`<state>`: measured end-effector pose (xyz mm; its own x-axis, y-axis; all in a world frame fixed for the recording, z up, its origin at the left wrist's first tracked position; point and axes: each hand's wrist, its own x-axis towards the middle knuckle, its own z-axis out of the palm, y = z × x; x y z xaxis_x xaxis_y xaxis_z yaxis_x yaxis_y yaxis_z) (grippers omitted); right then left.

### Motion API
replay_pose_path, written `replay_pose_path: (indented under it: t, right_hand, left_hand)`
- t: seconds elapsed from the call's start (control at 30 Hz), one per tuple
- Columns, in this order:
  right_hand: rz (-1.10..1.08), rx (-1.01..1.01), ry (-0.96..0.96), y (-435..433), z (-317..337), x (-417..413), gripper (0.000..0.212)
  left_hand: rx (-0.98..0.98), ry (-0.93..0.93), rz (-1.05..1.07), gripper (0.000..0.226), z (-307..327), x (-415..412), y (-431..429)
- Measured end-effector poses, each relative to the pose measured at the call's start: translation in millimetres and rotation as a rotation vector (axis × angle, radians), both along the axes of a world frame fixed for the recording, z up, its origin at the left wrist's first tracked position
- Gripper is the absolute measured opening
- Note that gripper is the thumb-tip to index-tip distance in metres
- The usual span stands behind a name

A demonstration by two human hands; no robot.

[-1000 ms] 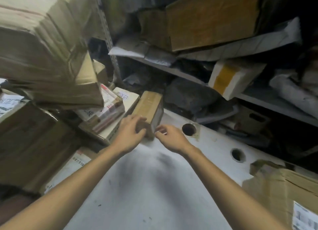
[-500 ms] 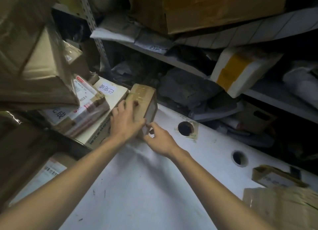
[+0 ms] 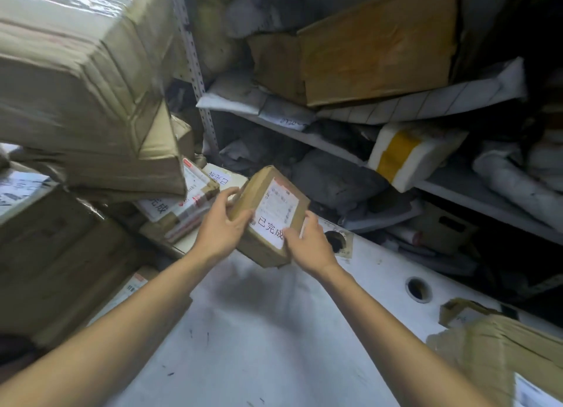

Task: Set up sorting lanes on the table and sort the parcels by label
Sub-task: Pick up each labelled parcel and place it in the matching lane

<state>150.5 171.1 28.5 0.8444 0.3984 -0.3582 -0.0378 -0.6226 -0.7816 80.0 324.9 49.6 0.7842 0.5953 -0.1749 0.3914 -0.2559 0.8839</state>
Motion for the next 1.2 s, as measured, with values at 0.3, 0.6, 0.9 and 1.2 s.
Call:
replay_pose_path:
  t: [0.3,0.6,0.9,1.2]
  right_hand:
    - [-0.148,0.217,0.056,-13.5,53.1,-53.9,0.061]
    - [-0.175,0.399,0.019,-59.1,87.7,-115.8,0.061]
    - [-0.198,0.386,-0.055,-131.9,105.7,-151.0,0.055]
    - [-0.203,0.368,-0.150,-214.9,117.9,-152.1,0.055]
  left_hand:
    - [-0.059,-0.128,-0.063,0.027,57.6,-65.1,-25.2]
    - [-0.167,-0.161,-0.118,0.027,87.3,-128.8,-62.6]
    - [-0.191,-0.084,-0.234,0.030,107.1,-156.6,-126.6]
    - [-0.150,-0.080,-0.309,0.038,119.0,-153.5,-208.9]
